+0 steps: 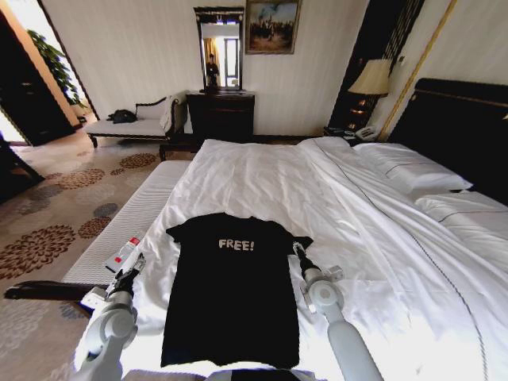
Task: Fold the clothes on the bed.
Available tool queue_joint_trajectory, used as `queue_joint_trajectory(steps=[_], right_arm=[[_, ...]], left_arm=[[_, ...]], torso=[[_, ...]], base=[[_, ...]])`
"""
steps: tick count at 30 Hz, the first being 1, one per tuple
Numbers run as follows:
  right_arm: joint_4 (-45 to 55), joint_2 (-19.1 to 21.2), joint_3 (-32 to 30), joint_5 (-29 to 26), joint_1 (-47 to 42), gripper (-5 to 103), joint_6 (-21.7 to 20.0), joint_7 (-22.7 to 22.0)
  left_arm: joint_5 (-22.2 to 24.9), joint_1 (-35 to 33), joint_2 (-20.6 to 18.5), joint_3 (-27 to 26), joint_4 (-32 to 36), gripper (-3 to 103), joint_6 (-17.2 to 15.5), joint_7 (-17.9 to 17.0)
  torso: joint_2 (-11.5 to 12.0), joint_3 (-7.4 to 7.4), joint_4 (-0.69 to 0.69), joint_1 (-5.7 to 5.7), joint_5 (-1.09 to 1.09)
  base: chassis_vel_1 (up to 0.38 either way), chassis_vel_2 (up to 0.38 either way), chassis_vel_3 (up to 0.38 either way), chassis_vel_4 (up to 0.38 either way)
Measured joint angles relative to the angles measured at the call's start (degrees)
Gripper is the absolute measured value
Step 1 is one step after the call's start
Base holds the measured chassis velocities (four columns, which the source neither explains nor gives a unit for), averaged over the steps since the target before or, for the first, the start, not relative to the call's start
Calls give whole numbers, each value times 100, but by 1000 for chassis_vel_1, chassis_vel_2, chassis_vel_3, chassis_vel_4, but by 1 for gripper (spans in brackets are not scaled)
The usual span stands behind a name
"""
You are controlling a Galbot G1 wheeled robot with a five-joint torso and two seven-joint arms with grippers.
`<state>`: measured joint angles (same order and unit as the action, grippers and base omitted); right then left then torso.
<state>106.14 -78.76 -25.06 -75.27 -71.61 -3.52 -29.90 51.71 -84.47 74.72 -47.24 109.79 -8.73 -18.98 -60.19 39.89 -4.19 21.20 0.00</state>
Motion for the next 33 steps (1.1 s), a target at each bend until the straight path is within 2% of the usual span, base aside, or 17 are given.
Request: queue_joint_trajectory(steps=[1, 3, 4, 8, 11, 13, 14, 16, 19, 33], right_arm=[[-19, 0, 0, 5, 5, 65, 0, 1], [-38, 4, 0, 8, 30, 55, 1, 3], [-38, 4, 0, 8, 30, 55, 1, 3], [-13, 11, 12, 13, 16, 33, 1, 6], [-6, 10, 18, 31, -7, 27, 1, 6], [-4, 10, 18, 52, -27, 17, -1, 7], [-4, 10, 18, 52, -27, 17, -1, 7], [-18, 22, 9, 55, -28, 6, -7, -5], [-23, 38, -2, 56, -32, 1, -13, -40], [420, 113, -119, 15, -511, 0, -61, -288]], left_arm=[[1, 0, -4, -2, -3, 100, 0, -1], [1, 4, -3, -2, -6, 100, 0, -2], [1, 4, -3, -2, -6, 100, 0, -2], [-7, 18, 27, 21, -13, 100, 0, -6], [-11, 19, 30, 24, -14, 100, 0, -7], [-12, 20, 30, 24, -15, 100, 0, -9], [-12, 20, 30, 24, -15, 100, 0, -9], [-13, 20, 28, 22, -15, 100, 0, -10], [-13, 18, 29, 19, -15, 100, 0, -11], [20, 2, 14, -34, -13, 100, 4, -12]], torso=[[0, 0, 0, 0, 0], [0, 0, 0, 0, 0], [0, 0, 0, 0, 0], [0, 0, 0, 0, 0], [0, 0, 0, 0, 0], [0, 0, 0, 0, 0], [0, 0, 0, 0, 0], [0, 0, 0, 0, 0], [0, 0, 0, 0, 0], [0, 0, 0, 0, 0]], base=[[0, 0, 0, 0], [0, 0, 0, 0], [0, 0, 0, 0], [0, 0, 0, 0], [0, 0, 0, 0], [0, 0, 0, 0], [0, 0, 0, 0], [0, 0, 0, 0], [0, 0, 0, 0], [0, 0, 0, 0]])
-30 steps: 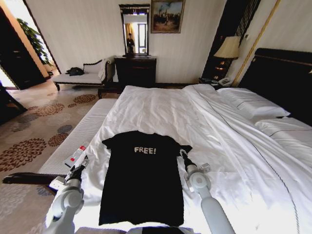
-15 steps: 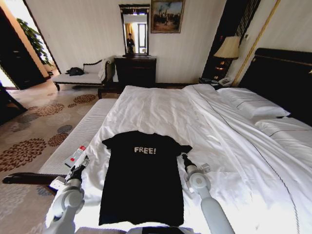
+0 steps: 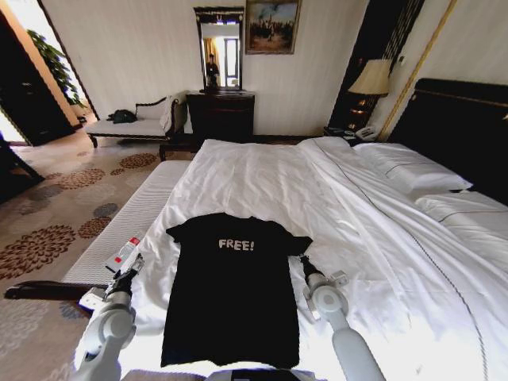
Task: Fold the clothes on the bed.
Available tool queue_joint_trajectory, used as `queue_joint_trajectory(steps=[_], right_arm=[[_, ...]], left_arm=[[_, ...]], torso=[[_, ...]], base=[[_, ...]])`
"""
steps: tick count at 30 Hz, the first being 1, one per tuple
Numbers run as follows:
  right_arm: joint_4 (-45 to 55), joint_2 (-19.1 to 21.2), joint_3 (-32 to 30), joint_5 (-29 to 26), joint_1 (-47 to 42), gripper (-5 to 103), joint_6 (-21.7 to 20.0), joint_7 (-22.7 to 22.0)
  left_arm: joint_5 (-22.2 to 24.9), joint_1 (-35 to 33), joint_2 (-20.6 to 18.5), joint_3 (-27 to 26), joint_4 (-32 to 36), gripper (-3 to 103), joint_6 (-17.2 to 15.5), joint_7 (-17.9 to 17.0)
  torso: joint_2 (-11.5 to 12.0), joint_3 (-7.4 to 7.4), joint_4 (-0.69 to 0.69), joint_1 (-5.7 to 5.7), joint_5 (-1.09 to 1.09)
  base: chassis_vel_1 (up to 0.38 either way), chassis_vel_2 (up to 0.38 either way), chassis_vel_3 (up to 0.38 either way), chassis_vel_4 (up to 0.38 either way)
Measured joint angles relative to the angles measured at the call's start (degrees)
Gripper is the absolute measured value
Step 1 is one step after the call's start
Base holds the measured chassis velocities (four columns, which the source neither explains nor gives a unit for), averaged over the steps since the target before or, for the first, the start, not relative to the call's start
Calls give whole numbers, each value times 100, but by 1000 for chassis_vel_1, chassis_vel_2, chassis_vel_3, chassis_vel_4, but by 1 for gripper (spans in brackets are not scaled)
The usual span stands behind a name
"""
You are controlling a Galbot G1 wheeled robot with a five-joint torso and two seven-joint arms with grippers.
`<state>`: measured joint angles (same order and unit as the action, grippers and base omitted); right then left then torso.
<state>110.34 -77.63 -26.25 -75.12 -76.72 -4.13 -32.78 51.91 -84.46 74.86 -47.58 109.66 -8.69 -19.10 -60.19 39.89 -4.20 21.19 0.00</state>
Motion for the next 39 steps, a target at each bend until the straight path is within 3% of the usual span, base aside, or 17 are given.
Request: queue_joint_trajectory(steps=[16, 19, 22, 24, 27, 28, 30, 31, 32, 36, 37, 39], right_arm=[[395, -49, -66, 150, -448, -3, -94, -233], [397, -64, -68, 258, -462, 1, -92, -211], [553, -99, -79, 391, -498, 18, -53, -91], [587, -100, -82, 396, -510, 18, -50, -85], [1047, -63, -106, 378, -774, 34, -35, -128], [1047, -63, -106, 378, -774, 34, -35, -128], [1303, 26, -78, 325, -1015, 39, -36, -219], [1537, 159, -12, 301, -1292, 50, -44, -328], [1652, 249, 31, 300, -1468, 50, -52, -395], [1783, 432, 129, 373, -1784, 61, -74, -520], [1771, 464, 164, 460, -1808, 72, -75, -555], [1742, 459, 174, 507, -1767, 77, -75, -573]], left_arm=[[167, -14, -63, -65, 18, 100, 2, -5], [203, -16, -70, -73, 17, 100, 2, -7], [228, -43, -77, -78, 68, 100, 2, -10], [230, -50, -78, -79, 77, 100, 2, -11], [279, -176, -164, -86, 215, 100, -97, -49], [279, -176, -164, -86, 215, 100, -97, -49], [277, -323, -346, -73, 363, 100, -214, -104], [243, -510, -575, -40, 533, 100, -306, -124], [186, -657, -743, -9, 647, 100, -361, -129], [-51, -1002, -1079, 155, 883, 100, -446, -111], [-136, -1054, -1163, 316, 978, 100, -452, -95], [-163, -997, -1175, 414, 1020, 100, -450, -92]], torso=[[0, 0, 0, 0, 0], [0, 0, 0, 0, 0], [0, 0, 0, 0, 0], [0, 0, 0, 0, 0], [0, 0, 0, 0, 0], [0, 0, 0, 0, 0], [0, 0, 0, 0, -2], [0, 0, 0, 0, 0], [0, 0, 0, 0, 0], [0, -1, 0, -1, 1], [-1, -1, 1, -1, 0], [0, -1, 1, -1, 0]], base=[[0, 0, 0, 0], [0, 0, 0, 0], [0, 0, 0, 0], [0, 0, 0, 0], [0, 0, 0, 0], [0, 0, 0, 0], [0, 0, 0, 0], [0, 0, 0, 0], [0, 0, 0, 0], [0, 0, 0, 0], [0, 0, 0, 0], [0, 0, 0, 0]])
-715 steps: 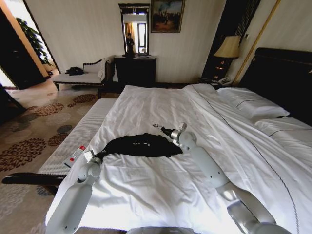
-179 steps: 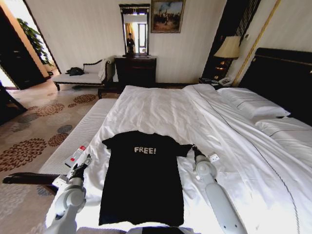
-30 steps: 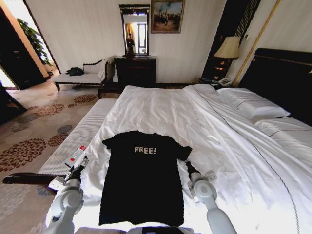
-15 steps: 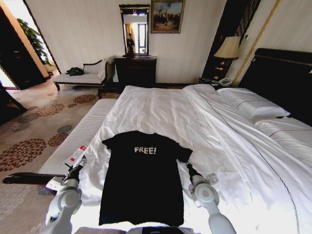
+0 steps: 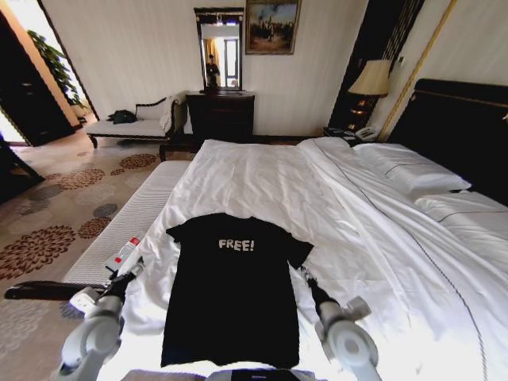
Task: Fold the clothes on the bed.
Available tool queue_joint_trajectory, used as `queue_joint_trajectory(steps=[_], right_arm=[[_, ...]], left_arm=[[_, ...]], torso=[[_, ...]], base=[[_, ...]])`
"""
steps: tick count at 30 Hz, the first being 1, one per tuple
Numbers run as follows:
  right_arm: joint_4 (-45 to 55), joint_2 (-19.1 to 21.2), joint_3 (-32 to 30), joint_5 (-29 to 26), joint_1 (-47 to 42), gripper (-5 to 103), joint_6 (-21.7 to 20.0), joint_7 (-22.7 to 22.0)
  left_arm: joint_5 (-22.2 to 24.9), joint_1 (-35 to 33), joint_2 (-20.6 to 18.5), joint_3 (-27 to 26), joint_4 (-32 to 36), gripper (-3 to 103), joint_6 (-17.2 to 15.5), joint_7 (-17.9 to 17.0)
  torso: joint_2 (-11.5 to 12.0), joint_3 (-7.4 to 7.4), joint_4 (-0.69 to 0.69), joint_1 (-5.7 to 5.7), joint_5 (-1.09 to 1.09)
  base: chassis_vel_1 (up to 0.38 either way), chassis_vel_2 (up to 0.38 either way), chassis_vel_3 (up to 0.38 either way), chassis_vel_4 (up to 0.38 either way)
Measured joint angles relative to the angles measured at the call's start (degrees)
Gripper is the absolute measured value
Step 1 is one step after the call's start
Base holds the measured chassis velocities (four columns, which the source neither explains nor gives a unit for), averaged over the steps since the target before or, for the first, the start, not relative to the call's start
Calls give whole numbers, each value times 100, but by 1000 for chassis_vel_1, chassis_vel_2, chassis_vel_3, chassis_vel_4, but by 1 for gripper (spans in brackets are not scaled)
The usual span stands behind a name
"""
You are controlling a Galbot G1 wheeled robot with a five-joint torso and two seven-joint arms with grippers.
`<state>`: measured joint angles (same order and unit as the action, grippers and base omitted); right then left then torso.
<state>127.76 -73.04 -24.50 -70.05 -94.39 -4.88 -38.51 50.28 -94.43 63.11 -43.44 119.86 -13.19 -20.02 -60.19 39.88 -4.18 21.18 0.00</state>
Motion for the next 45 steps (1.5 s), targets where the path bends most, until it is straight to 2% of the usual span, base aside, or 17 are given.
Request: queue_joint_trajectory(steps=[1, 4, 6, 7, 8, 10, 13, 15, 17, 22, 31, 33, 36, 37, 39, 43, 45], right_arm=[[-13, -8, 6, 22, 27, 77, 0, -8], [-97, -71, 114, 212, 306, 94, 0, -26], [-152, -61, 196, 230, 431, 94, 0, -25], [-206, -48, 272, 236, 540, 97, 0, -23], [-386, -17, 479, 242, 804, 99, -4, -4], [-450, -21, 528, 248, 865, 99, -5, 5], [-706, -147, 588, 253, 1006, 100, -6, 27], [-737, -169, 590, 253, 1024, 100, -6, 33], [-870, -246, 588, 242, 1105, 100, -5, 46], [-1039, -319, 587, 226, 1188, 100, -3, 55], [-1225, -328, 557, 180, 1260, 100, 14, 58], [-1262, -324, 552, 152, 1274, 100, 19, 58], [-1282, -324, 554, 146, 1274, 100, 21, 58], [-1292, -328, 562, 148, 1273, 100, 23, 58], [-1297, -328, 564, 150, 1272, 100, 24, 58], [-1326, -330, 568, 178, 1246, 100, 34, 61], [-1332, -329, 567, 183, 1240, 100, 36, 61]], left_arm=[[-15, 69, 1, 58, 10, 100, 6, 0], [31, 847, 53, 229, -139, 100, 11, -149], [38, 980, 66, 182, -230, 100, -5, -190], [22, 1070, 76, 113, -317, 100, -11, -215], [-23, 1270, 64, 27, -587, 100, -26, -243], [-25, 1457, 30, 74, -813, 100, -38, -243], [187, 2316, -46, 603, -1781, 100, -41, -149], [258, 2482, -43, 708, -1960, 100, -40, -116], [608, 2980, 40, 1009, -2510, 100, -33, -49], [795, 3647, 232, 1405, -3300, 100, 137, 155], [1130, 4069, 643, 1601, -3767, 103, 241, 355], [1136, 4111, 698, 1606, -3823, 94, 241, 373], [1134, 4131, 733, 1604, -3855, 89, 244, 382], [1128, 4131, 747, 1595, -3856, 78, 245, 383], [1125, 4129, 748, 1588, -3852, 78, 246, 383], [1041, 4106, 735, 1558, -3822, 56, 246, 359], [1028, 4104, 735, 1556, -3826, 56, 246, 355]], torso=[[0, 0, 0, 0, 0], [0, 1, -7, 1, -1], [1, 1, -10, 1, -2], [1, 1, -8, 1, -2], [1, 2, 4, 1, 4], [2, 2, 6, 2, 4], [1, 1, -3, 2, -4], [2, 2, -4, 2, -3], [2, 2, -2, 2, -2], [2, 2, -2, 2, 0], [1, 1, -2, 2, 1], [2, 2, -1, 3, 1], [2, 1, -1, 2, 0], [1, 1, -1, 2, 0], [2, 1, -1, 2, 0], [1, 1, -1, 2, 0], [1, 1, -1, 2, 0]], base=[[0, 0, 0, 0], [0, 0, 0, 0], [0, 0, 0, 0], [0, 0, 0, 0], [0, 0, 0, 0], [0, 0, 0, 0], [0, 0, 0, 0], [0, 0, 0, 0], [0, 0, 0, 0], [0, 0, 0, 0], [0, 0, 0, 0], [0, 0, 0, 0], [0, 0, 0, 0], [0, 0, 0, 0], [0, 0, 0, 0], [0, 0, 0, 0], [0, 0, 0, 0]])
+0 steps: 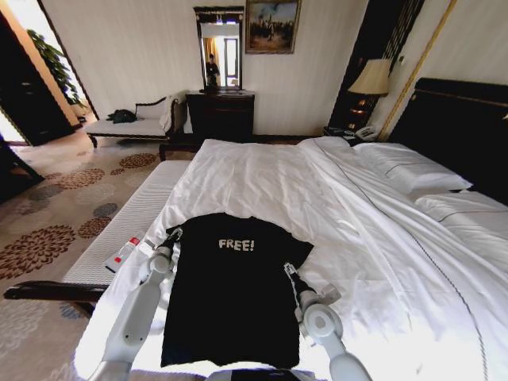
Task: Fold the clothes on the bed.
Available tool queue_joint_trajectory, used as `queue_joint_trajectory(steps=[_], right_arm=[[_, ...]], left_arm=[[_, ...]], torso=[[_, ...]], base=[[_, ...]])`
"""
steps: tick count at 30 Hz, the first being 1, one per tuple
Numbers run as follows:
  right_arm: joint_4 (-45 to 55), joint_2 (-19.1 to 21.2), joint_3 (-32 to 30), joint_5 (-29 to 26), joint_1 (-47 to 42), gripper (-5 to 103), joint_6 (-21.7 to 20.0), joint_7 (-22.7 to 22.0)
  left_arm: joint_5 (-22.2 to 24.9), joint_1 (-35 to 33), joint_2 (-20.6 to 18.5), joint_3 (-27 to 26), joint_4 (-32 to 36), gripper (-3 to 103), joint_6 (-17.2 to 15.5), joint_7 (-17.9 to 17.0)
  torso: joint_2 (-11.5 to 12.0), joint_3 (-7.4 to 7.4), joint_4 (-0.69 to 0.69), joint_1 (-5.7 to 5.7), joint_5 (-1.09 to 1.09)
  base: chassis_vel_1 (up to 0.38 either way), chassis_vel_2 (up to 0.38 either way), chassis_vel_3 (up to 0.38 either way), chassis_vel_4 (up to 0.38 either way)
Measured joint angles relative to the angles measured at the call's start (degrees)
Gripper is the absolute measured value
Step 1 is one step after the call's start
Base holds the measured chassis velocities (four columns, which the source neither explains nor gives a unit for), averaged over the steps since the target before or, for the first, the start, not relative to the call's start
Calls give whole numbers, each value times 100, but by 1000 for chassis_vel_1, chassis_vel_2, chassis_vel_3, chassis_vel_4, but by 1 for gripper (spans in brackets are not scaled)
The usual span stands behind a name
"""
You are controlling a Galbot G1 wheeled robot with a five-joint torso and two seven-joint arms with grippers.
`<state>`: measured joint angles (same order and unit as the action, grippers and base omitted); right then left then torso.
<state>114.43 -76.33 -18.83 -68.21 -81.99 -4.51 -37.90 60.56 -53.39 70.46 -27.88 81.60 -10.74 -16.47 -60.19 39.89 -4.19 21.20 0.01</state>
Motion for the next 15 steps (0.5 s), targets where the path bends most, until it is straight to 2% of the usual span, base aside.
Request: queue_joint_trajectory(steps=[3, 4, 6, 8, 9, 10, 12, 15], right_arm=[[-11, 1, -12, 24, -27, 100, 8, 0], [-11, 1, -12, 24, -27, 100, 8, 0], [6, 3, -27, 31, -44, 100, 13, 0], [12, 4, -31, 33, -50, 100, 14, 0], [14, 6, -36, 37, -59, 100, 17, 0], [16, 8, -40, 43, -65, 100, 20, 1], [16, 9, -42, 48, -70, 100, 22, 0], [15, 9, -39, 60, -76, 100, 24, 0]], left_arm=[[-30, -24, 6, -14, -5, 40, 0, -12], [-30, -24, 6, -14, -5, 40, 0, -12], [-36, -37, 5, -39, 23, 30, 1, -38], [-37, -38, 1, -53, 41, 30, 1, -50], [-34, -38, -21, -86, 79, 19, 1, -77], [-30, -38, -58, -115, 114, 14, 1, -100], [-31, -35, -102, -139, 137, 14, 0, -124], [-56, -4, -285, -181, 199, 1, -18, -161]], torso=[[0, 0, 0, 0, -1], [0, 0, 0, 0, -1], [0, 0, 0, 0, -1], [-1, 0, 0, 0, -1], [0, 0, 0, 0, -1], [0, 0, 0, 0, -1], [0, 0, 0, 0, -1], [0, 0, 0, 0, -1]], base=[[0, 0, 0, 0], [0, 0, 0, 0], [0, 0, 0, 0], [0, 0, 0, 0], [0, 0, 0, 0], [0, 0, 0, 0], [0, 0, 0, 0], [0, 0, 0, 0]])
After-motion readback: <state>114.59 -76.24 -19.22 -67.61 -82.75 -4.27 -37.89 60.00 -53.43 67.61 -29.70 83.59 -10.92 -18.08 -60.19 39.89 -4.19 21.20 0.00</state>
